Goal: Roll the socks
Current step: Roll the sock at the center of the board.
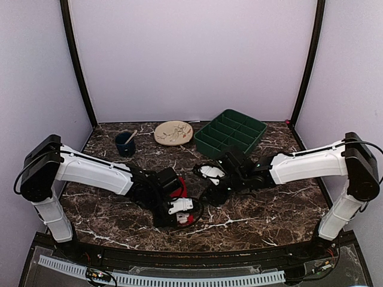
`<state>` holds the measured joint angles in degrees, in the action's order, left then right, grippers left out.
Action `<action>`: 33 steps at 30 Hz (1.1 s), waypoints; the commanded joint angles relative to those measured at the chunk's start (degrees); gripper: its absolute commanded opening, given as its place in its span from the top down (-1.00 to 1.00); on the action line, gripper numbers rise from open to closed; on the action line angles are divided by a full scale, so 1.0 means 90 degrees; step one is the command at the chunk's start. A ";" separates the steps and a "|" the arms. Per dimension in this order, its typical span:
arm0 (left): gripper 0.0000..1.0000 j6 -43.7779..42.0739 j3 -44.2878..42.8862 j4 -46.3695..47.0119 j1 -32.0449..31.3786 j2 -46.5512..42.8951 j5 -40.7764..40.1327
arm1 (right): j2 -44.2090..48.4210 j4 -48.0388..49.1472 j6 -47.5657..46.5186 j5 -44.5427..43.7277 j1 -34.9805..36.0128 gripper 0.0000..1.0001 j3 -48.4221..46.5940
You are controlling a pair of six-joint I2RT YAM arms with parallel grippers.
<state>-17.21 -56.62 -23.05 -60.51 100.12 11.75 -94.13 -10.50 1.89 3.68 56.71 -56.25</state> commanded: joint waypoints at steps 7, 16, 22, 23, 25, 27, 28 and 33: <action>1.00 -0.0121 -0.0546 -0.1516 0.0382 0.0774 0.1776 | 0.0495 -0.0026 -0.0020 -0.0214 -0.0011 -0.37 0.0324; 1.00 -0.0093 -0.1094 -0.2223 0.1148 0.1070 0.3172 | 0.0985 0.0201 0.0067 -0.0197 0.0016 -0.37 0.1046; 1.00 -0.0279 -0.1749 -0.2909 0.1362 0.1632 0.3896 | 0.1181 0.0394 -0.0063 -0.0346 0.0452 -0.38 0.1237; 1.00 -0.0305 -0.1813 -0.2984 0.1396 0.1705 0.3983 | 0.1197 0.0442 -0.0084 -0.0446 0.0560 -0.39 0.1237; 1.00 -0.0333 -0.1924 -0.3049 0.1474 0.1811 0.4180 | 0.1196 0.0564 -0.0131 -0.0575 0.0784 -0.39 0.1231; 1.00 -0.0356 -0.2003 -0.3089 0.1538 0.1892 0.4402 | 0.1144 0.0643 -0.0173 -0.0766 0.1023 -0.40 0.1202; 1.00 -0.0372 -0.2033 -0.3109 0.1567 0.1923 0.4445 | 0.1113 0.0695 -0.0204 -0.0866 0.1144 -0.40 0.1188; 1.00 -0.0434 -0.2052 -0.3241 0.1658 0.2052 0.4493 | 0.0719 0.0744 -0.0474 -0.1357 0.1755 -0.42 0.0979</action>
<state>-19.35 -73.95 -48.58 -46.37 117.91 49.17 -85.12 -6.44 0.14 -3.64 68.71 -45.65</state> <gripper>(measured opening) 0.027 0.708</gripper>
